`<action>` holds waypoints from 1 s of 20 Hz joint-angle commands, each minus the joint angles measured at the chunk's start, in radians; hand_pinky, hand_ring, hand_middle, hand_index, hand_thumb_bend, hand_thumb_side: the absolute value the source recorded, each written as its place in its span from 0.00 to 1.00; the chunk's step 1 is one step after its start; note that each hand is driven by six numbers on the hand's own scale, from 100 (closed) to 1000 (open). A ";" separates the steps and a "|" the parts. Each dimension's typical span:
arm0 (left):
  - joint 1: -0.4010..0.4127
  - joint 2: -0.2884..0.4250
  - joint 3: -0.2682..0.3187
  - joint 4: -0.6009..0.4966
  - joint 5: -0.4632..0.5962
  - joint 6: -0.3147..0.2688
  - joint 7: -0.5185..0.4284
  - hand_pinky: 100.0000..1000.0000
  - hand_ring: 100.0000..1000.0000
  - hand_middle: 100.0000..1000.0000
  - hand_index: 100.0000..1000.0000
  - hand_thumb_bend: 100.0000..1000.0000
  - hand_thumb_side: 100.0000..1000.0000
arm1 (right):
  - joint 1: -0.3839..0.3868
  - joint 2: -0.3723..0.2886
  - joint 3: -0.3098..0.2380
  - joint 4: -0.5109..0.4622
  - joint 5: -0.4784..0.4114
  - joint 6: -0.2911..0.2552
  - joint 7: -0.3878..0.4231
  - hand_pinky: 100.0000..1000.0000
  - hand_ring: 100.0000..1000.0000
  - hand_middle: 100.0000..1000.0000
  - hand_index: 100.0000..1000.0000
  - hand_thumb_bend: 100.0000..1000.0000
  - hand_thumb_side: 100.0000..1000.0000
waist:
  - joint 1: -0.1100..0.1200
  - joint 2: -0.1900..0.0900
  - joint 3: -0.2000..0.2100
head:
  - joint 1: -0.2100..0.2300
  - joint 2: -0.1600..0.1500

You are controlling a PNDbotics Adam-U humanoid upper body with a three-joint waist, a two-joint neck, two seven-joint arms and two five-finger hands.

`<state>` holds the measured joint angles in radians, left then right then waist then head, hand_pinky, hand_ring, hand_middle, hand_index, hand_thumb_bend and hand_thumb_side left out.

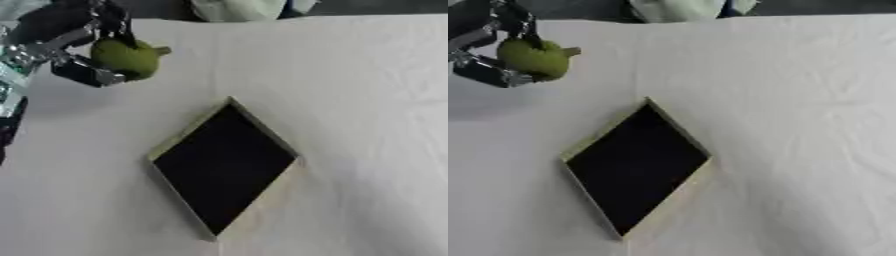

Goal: Pick up objects on the table and place them in the box.

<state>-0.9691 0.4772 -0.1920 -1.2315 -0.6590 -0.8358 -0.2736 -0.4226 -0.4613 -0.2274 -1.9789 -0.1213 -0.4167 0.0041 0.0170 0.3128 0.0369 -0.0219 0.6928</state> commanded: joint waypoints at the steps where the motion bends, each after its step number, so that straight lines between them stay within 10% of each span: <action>1: -0.034 -0.043 -0.030 -0.037 0.038 -0.071 -0.094 0.17 0.33 0.32 0.50 0.16 0.00 | -0.012 -0.031 -0.008 -0.021 -0.001 -0.001 -0.007 0.82 0.79 0.43 0.66 0.00 0.11 | 0.000 -0.028 0.002 | -0.008 0.007; 8: -0.013 -0.150 -0.057 -0.040 0.184 -0.034 -0.219 0.11 0.31 0.29 0.47 0.00 0.00 | -0.011 -0.045 -0.008 -0.021 0.003 0.001 -0.016 0.82 0.79 0.43 0.66 0.00 0.09 | 0.001 -0.038 0.013 | -0.043 0.024; 20: 0.065 -0.274 -0.102 -0.027 0.394 0.179 -0.455 0.06 0.29 0.26 0.43 0.00 0.00 | -0.003 -0.071 -0.005 -0.021 0.014 0.015 -0.020 0.82 0.78 0.43 0.65 0.00 0.08 | 0.003 -0.052 0.027 | -0.109 0.050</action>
<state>-0.8888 0.2088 -0.2945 -1.2484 -0.2813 -0.5361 -0.5743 -0.4205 -0.4983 -0.2274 -1.9789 -0.1123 -0.4054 -0.0157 0.0218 0.2863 0.0635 -0.1233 0.7382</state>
